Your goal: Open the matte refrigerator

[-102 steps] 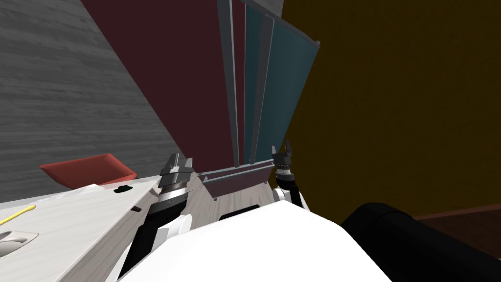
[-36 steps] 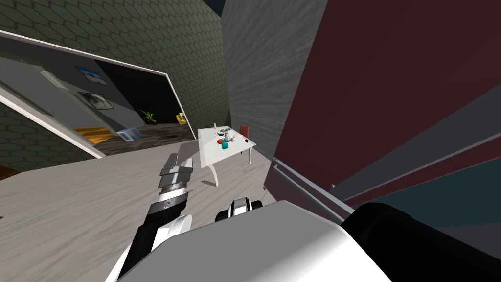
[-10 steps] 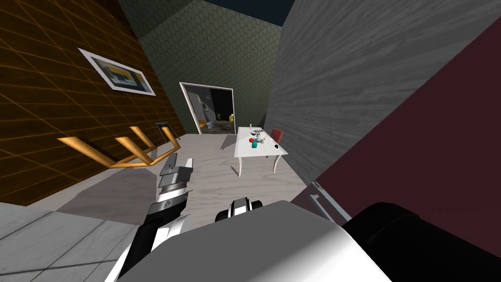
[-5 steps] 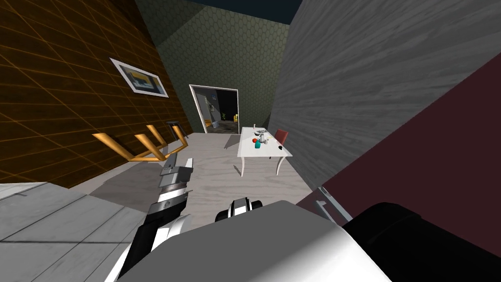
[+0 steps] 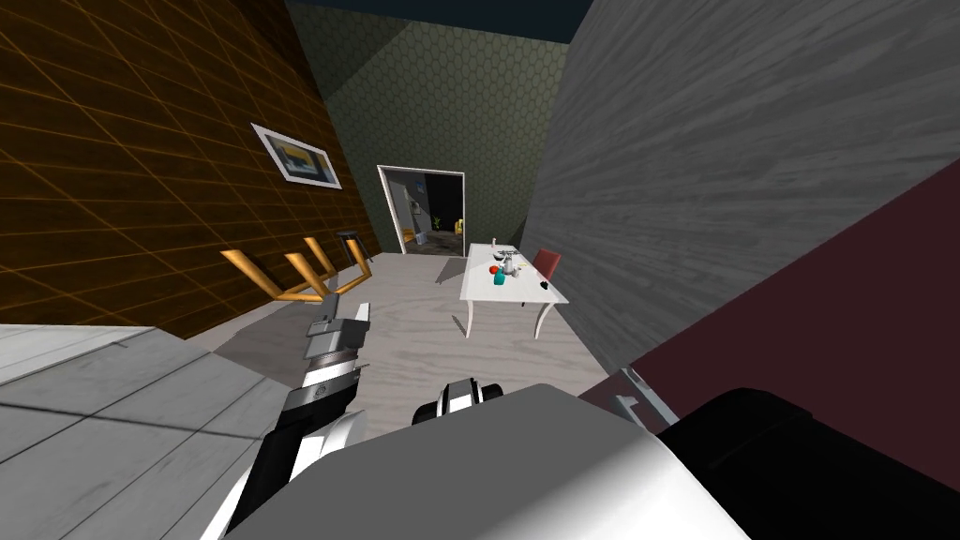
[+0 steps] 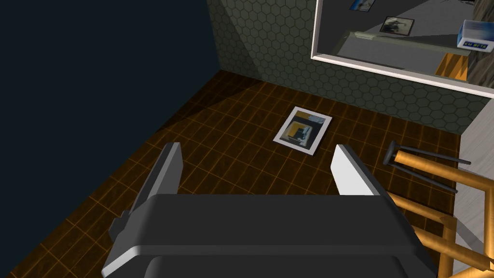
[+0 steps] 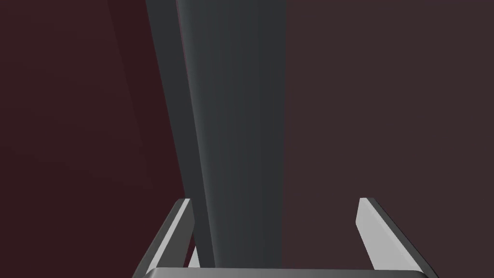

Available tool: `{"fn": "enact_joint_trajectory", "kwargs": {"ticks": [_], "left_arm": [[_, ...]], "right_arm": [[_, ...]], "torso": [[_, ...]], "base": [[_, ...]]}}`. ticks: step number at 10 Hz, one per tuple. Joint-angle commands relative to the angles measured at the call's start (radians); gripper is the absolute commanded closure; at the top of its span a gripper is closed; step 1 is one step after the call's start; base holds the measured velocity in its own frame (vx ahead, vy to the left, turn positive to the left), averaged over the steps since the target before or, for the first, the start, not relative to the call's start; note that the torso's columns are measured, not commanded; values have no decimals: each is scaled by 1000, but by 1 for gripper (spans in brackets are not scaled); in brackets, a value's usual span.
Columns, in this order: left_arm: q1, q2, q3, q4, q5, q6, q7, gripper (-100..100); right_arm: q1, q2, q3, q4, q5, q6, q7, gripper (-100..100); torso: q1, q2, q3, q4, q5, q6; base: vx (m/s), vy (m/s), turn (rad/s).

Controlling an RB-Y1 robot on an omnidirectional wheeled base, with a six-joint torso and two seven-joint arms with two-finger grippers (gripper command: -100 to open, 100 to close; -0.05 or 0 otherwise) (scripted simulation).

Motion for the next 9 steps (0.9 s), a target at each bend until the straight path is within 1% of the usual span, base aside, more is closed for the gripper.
{"fn": "enact_joint_trajectory", "kwargs": {"ticks": [1,3,4,5,6,7,8,9], "left_arm": [[0,0,0,0,0,0,0,0],[0,0,0,0,0,0,0,0],[0,0,0,0,0,0,0,0],[0,0,0,0,0,0,0,0],[0,0,0,0,0,0,0,0],[0,0,0,0,0,0,0,0],[0,0,0,0,0,0,0,0],[0,0,0,0,0,0,0,0]], "right_arm": [[15,-25,-7,2,-4,-29,-10,-100],[33,-55,-16,4,-8,-66,-23,-100],[36,-62,-18,4,-9,-73,-25,-100],[31,-52,-16,9,-8,-64,-24,-100],[18,-31,-9,2,-5,-37,-13,100],[18,-31,-9,2,-5,-37,-13,100],[7,-12,-4,1,-2,-15,-5,100],[7,-17,-8,25,-3,-20,-14,100]], "torso": [[0,-1,0,0,0,0],[0,0,0,0,0,0],[0,0,0,0,0,-1],[0,0,0,0,0,0],[0,1,0,0,0,0],[-3,2,3,1,-5,0],[-8,3,7,2,-9,0],[-10,3,7,3,-10,0]], "base": [[16,7,26],[17,12,35],[19,11,32],[8,4,3],[-12,-15,-58],[-18,-14,-43],[-18,-7,-25],[-4,5,3]]}}
